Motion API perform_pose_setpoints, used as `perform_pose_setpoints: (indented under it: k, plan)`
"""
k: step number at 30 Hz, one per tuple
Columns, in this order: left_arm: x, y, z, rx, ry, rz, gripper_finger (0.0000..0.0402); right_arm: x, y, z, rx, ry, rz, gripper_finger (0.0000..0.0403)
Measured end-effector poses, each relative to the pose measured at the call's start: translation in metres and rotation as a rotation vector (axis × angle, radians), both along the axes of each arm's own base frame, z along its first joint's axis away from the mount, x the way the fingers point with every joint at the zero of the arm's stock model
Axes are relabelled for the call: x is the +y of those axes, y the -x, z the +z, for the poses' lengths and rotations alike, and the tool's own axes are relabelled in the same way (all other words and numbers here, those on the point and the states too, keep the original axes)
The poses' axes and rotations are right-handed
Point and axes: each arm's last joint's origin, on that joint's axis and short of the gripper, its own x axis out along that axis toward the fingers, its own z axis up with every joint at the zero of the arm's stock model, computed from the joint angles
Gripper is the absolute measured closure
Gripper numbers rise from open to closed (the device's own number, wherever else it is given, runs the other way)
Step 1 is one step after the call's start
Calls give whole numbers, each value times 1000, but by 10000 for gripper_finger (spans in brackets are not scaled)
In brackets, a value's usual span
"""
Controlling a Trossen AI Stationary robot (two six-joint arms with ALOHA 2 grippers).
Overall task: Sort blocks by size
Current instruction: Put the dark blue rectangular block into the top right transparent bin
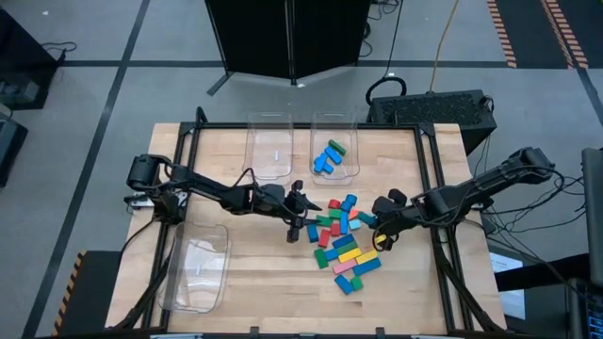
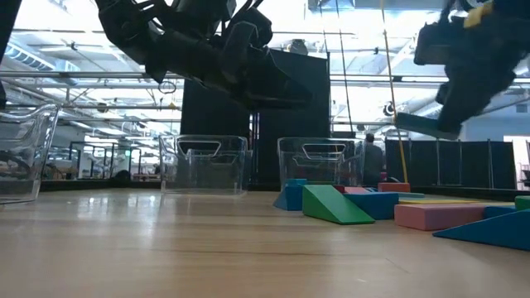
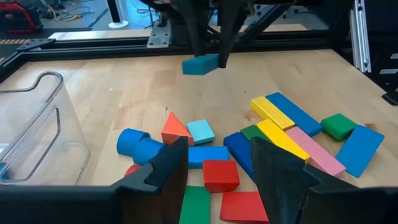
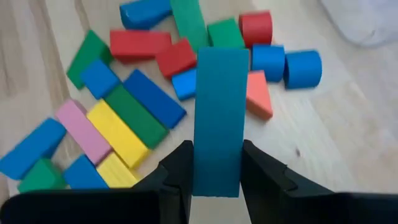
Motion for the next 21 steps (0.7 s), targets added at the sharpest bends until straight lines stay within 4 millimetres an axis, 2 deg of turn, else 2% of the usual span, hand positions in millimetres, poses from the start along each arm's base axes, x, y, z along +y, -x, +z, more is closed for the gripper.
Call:
perform_pose_setpoints:
  k: [5, 14, 21]
  plan:
    - [0, 0, 0, -4, 0, 0, 228, -13, -12, 4, -82, 16, -27, 308]
    - [0, 0, 1, -12, 0, 0, 228, -54, -31, 17, -228, 72, -137, 309]
    - [2, -1, 3, -31, -18, 33, 228, -91, -43, 50, -302, 139, -264, 309]
